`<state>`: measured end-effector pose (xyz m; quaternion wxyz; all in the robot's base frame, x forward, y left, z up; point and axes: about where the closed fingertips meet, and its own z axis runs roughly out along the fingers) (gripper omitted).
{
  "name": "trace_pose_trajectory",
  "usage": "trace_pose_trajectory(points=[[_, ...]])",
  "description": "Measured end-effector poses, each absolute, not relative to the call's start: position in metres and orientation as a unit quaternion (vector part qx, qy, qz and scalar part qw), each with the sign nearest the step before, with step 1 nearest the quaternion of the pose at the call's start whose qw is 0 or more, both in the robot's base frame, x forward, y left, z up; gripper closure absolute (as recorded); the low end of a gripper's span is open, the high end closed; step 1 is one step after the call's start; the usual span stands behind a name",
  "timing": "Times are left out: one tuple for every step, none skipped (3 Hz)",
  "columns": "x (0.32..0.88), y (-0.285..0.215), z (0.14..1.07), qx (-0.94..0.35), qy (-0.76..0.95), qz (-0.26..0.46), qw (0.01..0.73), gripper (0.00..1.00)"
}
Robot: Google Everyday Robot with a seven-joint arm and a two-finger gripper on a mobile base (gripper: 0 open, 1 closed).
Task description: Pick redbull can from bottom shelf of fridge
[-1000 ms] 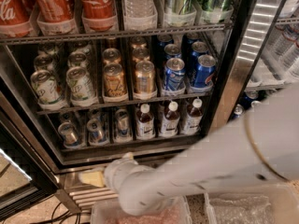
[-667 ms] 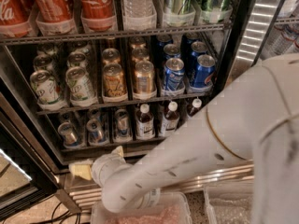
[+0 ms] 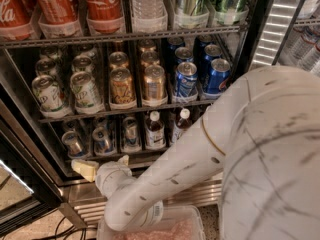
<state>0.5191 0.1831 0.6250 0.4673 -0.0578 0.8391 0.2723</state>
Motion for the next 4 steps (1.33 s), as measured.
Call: trace_pose_trajectory(points=[[0.5171,0.1696,0.6220,0.001,0.822,0.311,0.478,0.00],[0.5195,0.1675,0.6258,0.016,0.816,0.319,0.482,0.00],[0.5196,0.1676,0.6257,0.016,0.816,0.319,0.482,0.00],[0.5271,0.1733,0.6207,0.013,0.818,0.306,0.487,0.00]])
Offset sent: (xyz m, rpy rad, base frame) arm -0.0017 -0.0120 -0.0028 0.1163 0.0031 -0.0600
